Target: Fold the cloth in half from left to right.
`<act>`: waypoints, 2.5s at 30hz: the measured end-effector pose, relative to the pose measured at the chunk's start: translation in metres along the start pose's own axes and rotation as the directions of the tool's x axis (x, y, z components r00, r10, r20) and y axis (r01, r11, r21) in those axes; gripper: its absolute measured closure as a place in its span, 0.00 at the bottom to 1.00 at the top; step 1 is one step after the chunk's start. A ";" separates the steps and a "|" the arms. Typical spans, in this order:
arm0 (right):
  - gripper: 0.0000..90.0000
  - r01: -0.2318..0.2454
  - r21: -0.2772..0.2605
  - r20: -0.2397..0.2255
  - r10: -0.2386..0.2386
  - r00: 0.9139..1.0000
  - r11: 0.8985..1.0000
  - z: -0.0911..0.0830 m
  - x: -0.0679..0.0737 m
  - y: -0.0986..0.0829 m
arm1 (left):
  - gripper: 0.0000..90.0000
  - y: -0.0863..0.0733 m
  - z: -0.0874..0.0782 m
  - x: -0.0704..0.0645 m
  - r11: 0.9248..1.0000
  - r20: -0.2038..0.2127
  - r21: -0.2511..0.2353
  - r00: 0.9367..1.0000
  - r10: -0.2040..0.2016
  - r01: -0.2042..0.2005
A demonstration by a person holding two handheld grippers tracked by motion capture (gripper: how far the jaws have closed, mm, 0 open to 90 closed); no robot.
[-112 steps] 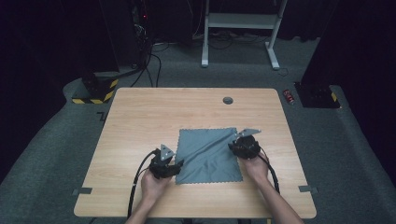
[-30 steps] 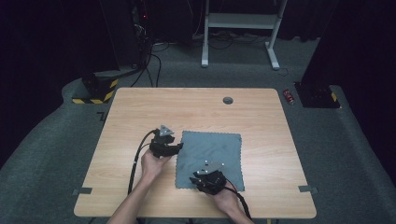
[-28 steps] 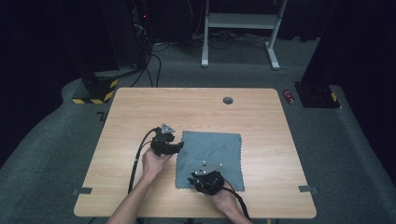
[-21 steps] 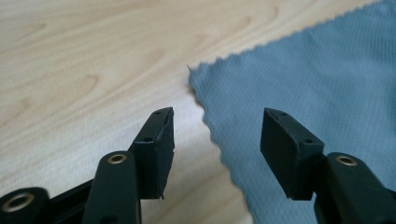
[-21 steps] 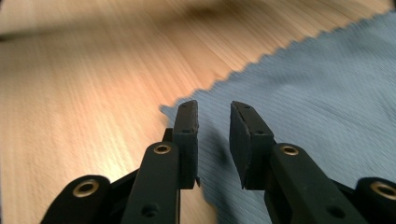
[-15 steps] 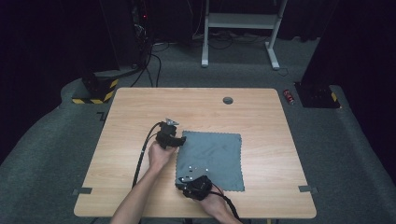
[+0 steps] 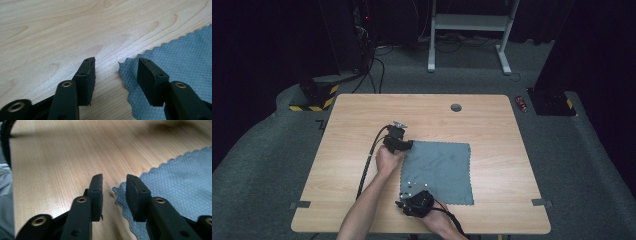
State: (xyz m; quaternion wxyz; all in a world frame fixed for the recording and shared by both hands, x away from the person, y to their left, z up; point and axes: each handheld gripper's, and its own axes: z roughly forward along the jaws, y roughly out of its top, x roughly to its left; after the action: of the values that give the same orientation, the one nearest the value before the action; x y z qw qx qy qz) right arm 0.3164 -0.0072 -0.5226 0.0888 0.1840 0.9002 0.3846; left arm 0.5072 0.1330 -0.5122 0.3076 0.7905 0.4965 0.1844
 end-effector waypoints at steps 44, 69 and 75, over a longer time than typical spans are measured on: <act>1.00 0.060 -0.067 -0.026 -0.062 0.998 0.996 -0.003 0.007 0.034 | 1.00 -0.004 -0.052 0.053 0.998 0.084 -0.025 0.995 -0.048 0.050; 1.00 -0.044 -0.103 0.036 0.047 0.998 0.994 -0.029 -0.021 0.000 | 1.00 0.007 -0.034 0.032 0.997 0.139 -0.036 0.988 -0.063 0.068; 1.00 -0.053 -0.096 0.056 0.059 0.997 0.994 -0.036 -0.024 -0.008 | 1.00 0.016 -0.034 0.023 0.999 0.127 -0.048 0.992 -0.019 0.026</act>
State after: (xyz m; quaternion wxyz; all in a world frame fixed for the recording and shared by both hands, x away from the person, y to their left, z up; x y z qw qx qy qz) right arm 0.3252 -0.0457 -0.5037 0.1130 0.2160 0.8724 0.4237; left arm 0.5079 0.1589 -0.4768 0.3602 0.7871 0.4800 0.1426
